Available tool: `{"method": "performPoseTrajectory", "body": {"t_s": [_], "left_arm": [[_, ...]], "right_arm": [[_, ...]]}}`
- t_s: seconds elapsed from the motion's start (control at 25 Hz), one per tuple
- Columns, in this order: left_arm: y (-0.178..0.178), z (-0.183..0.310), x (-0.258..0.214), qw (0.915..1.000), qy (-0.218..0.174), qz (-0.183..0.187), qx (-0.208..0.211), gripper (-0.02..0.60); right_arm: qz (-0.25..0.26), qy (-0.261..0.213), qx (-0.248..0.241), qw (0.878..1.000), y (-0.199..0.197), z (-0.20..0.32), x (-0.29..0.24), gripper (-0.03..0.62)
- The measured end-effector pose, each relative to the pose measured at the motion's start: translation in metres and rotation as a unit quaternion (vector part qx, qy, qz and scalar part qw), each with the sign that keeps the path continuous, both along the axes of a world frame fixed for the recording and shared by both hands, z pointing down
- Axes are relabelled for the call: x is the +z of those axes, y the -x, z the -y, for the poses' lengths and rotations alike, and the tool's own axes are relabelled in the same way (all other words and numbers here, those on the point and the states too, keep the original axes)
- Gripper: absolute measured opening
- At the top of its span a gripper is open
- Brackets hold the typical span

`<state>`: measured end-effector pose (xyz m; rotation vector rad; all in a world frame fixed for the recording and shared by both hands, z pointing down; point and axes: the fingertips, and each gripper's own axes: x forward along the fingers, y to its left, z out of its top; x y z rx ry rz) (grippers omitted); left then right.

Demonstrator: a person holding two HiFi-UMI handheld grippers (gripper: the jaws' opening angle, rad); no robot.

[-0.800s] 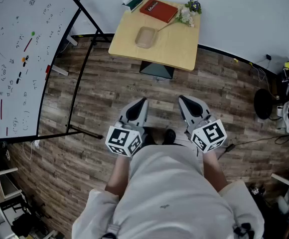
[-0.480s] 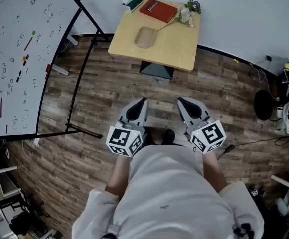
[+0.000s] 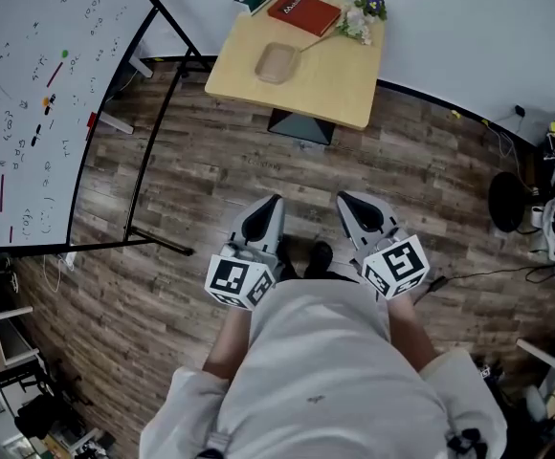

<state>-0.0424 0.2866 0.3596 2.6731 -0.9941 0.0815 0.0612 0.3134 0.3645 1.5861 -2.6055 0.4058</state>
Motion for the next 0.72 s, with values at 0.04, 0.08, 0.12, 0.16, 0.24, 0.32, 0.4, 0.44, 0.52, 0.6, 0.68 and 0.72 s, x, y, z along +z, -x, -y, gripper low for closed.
{"method": "performPoseTrajectory", "body": {"t_s": [0.04, 0.08, 0.12, 0.16, 0.24, 0.32, 0.4, 0.44, 0.52, 0.6, 0.68, 0.72], "left_arm": [[-0.002, -0.003, 0.002, 1.0, 0.002, 0.004, 0.002, 0.003], [-0.005, -0.006, 0.003, 1.0, 0.003, 0.007, 0.005, 0.003], [-0.007, -0.009, 0.004, 0.9999, 0.004, 0.009, 0.009, 0.003], [-0.009, -0.011, 0.004, 0.9999, 0.005, 0.01, 0.013, 0.003], [-0.012, -0.015, 0.006, 0.9997, 0.007, 0.011, 0.019, 0.003], [-0.013, -0.017, 0.006, 0.9997, 0.01, 0.01, 0.02, 0.003], [-0.012, -0.017, 0.007, 0.9997, 0.013, 0.012, 0.019, 0.003], [-0.011, -0.017, 0.007, 0.9997, 0.014, 0.012, 0.019, 0.003], [-0.009, -0.016, 0.009, 0.9996, 0.017, 0.012, 0.021, 0.003], [-0.006, -0.014, 0.012, 0.9995, 0.019, 0.014, 0.023, 0.003], [-0.005, -0.01, 0.015, 0.9993, 0.022, 0.016, 0.025, 0.003], [-0.004, -0.007, 0.016, 0.9993, 0.023, 0.017, 0.025, 0.003]], "right_arm": [[-0.002, 0.001, -0.003, 1.0, 0.0, -0.002, 0.001, 0.004], [-0.003, 0.002, -0.006, 1.0, 0.0, -0.005, 0.003, 0.005], [-0.002, 0.003, -0.007, 1.0, 0.0, -0.006, 0.004, 0.005], [0.0, 0.005, -0.008, 1.0, 0.0, -0.007, 0.005, 0.004], [0.002, 0.008, -0.011, 1.0, 0.0, -0.009, 0.008, 0.005], [0.003, 0.009, -0.016, 1.0, 0.002, -0.01, 0.008, 0.004], [0.001, 0.011, -0.021, 1.0, 0.005, -0.011, 0.009, 0.005], [0.0, 0.013, -0.023, 1.0, 0.006, -0.01, 0.009, 0.005], [-0.001, 0.015, -0.024, 1.0, 0.008, -0.009, 0.011, 0.005], [-0.002, 0.017, -0.024, 1.0, 0.011, -0.007, 0.012, 0.005], [-0.003, 0.019, -0.024, 1.0, 0.014, -0.004, 0.012, 0.005], [-0.004, 0.02, -0.025, 0.999, 0.015, -0.001, 0.013, 0.005]]}}
